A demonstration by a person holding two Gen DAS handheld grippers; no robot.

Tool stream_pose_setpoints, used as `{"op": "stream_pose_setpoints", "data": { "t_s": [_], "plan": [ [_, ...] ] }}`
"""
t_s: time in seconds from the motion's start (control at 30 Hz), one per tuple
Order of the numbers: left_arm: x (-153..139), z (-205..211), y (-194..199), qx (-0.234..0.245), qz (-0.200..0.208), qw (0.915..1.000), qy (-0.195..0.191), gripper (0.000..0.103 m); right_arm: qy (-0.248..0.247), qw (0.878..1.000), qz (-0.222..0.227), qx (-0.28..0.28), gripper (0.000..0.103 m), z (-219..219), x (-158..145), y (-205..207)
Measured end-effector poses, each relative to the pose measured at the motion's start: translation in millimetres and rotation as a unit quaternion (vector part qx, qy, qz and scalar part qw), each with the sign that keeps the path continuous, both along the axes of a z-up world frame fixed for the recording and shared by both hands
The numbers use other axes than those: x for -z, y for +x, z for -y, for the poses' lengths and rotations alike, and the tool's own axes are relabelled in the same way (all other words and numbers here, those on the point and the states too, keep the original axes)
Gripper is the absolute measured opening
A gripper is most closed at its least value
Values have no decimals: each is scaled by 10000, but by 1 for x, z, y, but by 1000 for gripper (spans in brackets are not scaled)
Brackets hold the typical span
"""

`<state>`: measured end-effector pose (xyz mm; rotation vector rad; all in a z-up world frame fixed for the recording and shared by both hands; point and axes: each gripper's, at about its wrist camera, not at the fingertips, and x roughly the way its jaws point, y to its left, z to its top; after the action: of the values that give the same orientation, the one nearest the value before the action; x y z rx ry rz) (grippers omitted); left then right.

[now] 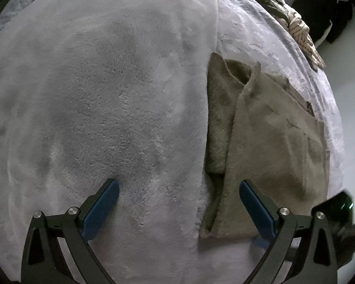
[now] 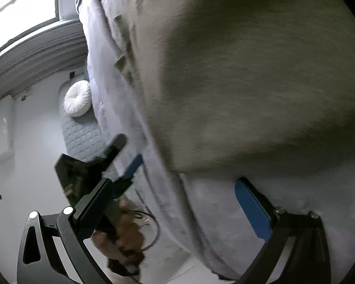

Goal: Fold small clothes

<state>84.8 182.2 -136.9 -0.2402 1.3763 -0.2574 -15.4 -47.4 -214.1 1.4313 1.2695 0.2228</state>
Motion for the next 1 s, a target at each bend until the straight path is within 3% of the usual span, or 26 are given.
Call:
{"op": "stream_pose_setpoints", "data": {
  "t_s": [0.1, 0.2, 0.27, 0.3, 0.33, 0.43, 0.5, 0.67, 0.83, 1.0],
  "plan": [
    [-2, 0, 3, 43, 22, 9999, -121, 102, 112, 9976, 183, 658, 100, 12, 3, 4],
    [-2, 3, 5, 108, 17, 9994, -344, 102, 292, 9953, 342, 854, 97, 10, 10, 22],
    [-2, 5, 7, 132, -32, 9985, -529, 102, 367, 9954, 343, 813, 66, 7, 12, 32],
    [-2, 6, 7, 127, -62, 9980, -616, 102, 404, 9961, 212, 756, 32, 4, 17, 37],
    [-2, 7, 9, 115, -102, 9971, -742, 102, 429, 9961, 147, 753, 9, 2, 20, 39],
    [-2, 11, 11, 91, -201, 9935, -1113, 102, 602, 9939, 371, 843, 9, 9, 15, 39],
    [0, 15, 14, 77, -308, 9901, -1364, 102, 509, 9937, 720, 686, 9, 12, -4, 43],
    [11, 26, 24, 194, -703, 9730, -2188, 102, 262, 9924, 1141, 371, 9, 17, -38, 55],
    [17, 48, 47, 304, -837, 9571, -2757, 102, 185, 9921, 1225, 212, 9, 19, -46, 59],
    [17, 78, 66, 514, -831, 9541, -2832, 102, 90, 9931, 1167, 86, 9, 10, -45, 63]
  ]
}}
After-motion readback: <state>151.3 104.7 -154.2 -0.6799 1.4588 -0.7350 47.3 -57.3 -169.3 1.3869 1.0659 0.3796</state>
